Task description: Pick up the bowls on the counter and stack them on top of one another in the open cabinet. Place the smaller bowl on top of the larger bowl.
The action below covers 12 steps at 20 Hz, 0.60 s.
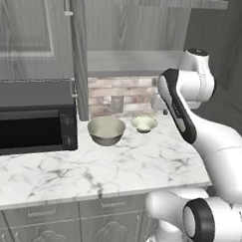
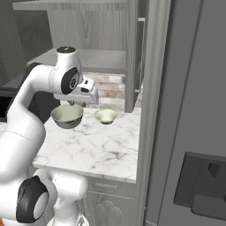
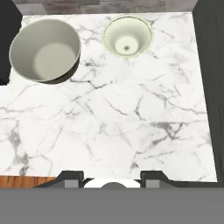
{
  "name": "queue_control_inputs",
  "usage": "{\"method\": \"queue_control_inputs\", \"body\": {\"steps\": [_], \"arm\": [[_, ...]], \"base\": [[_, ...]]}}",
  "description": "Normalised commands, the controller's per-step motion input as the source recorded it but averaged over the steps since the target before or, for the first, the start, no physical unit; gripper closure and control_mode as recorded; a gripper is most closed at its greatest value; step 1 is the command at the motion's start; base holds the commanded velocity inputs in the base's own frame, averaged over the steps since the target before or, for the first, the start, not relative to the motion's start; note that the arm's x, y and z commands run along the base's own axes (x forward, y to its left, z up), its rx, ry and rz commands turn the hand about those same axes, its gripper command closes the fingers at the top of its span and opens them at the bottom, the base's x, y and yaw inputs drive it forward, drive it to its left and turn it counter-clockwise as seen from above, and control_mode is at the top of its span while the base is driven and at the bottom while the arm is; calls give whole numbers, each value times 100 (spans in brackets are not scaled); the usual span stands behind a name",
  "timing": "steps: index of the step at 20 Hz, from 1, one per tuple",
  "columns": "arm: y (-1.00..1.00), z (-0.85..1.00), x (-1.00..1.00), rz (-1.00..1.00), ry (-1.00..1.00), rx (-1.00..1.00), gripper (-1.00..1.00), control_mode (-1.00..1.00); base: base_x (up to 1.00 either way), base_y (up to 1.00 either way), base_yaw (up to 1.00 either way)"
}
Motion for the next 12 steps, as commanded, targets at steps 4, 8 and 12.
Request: {"method": "queue_control_inputs", "body": {"steps": [4,8,12], "arm": [[0,-6,-1,0,-2,-1,-100,-100],[-5,-4,-20,0,0,0,-100,-100],[-4,-9,-22,0,0,0,-100,-100]], "base": [[0,0,0],[0,0,0],[0,0,0]]}}
